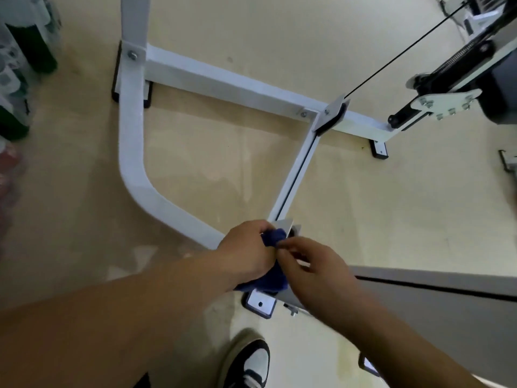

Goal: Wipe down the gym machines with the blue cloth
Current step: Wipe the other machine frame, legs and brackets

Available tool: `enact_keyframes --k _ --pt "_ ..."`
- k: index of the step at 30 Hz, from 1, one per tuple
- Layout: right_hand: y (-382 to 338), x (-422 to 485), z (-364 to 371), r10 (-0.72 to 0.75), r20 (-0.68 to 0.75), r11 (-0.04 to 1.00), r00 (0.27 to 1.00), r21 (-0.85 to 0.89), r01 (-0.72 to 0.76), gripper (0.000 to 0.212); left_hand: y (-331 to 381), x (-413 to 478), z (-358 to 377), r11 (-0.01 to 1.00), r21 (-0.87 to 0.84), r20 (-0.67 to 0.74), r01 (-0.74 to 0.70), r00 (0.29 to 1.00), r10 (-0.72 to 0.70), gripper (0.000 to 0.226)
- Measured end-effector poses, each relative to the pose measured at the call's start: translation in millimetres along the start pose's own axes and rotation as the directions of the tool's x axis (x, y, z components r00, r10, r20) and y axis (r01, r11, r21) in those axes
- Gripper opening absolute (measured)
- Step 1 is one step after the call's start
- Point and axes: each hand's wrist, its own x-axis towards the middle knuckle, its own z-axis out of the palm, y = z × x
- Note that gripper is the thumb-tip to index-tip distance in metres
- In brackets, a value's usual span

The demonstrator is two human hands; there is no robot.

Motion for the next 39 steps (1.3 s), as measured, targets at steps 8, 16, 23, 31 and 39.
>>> enact_keyframes --k 8,16,23,31,39 --pt "85 -69 8 -0.602 -0.214 0.521 0.77 -0.835 0.175 0.006 -5 -11 48 0.99 0.133 0.183 0.045 0.981 -0.069 0.023" --pt "94 -126 -47 -0.839 -0.178 0.216 0.515 -0.976 0.015 0.01 -5 -23 110 0.97 -0.225 -0.096 0.095 0.988 -0.12 0.021" --pt "114 -115 -64 -0.851 0.005 -0.066 0.525 -0.993 -0.098 0.01 -14 -43 167 0.881 -0.461 -0.105 -0.105 0.992 0.063 0.035" --pt "108 -111 -53 -0.882 -0.129 0.059 0.453 -0.984 -0.166 0.026 -26 -43 172 0.849 -0.525 -0.088 -0.056 0.996 0.012 0.03" --pt "94 -147 -57 -0.859 -0.162 0.158 0.485 -0.986 -0.049 0.029 -25 -35 164 0.891 -0.443 -0.109 -0.104 0.992 0.062 0.04"
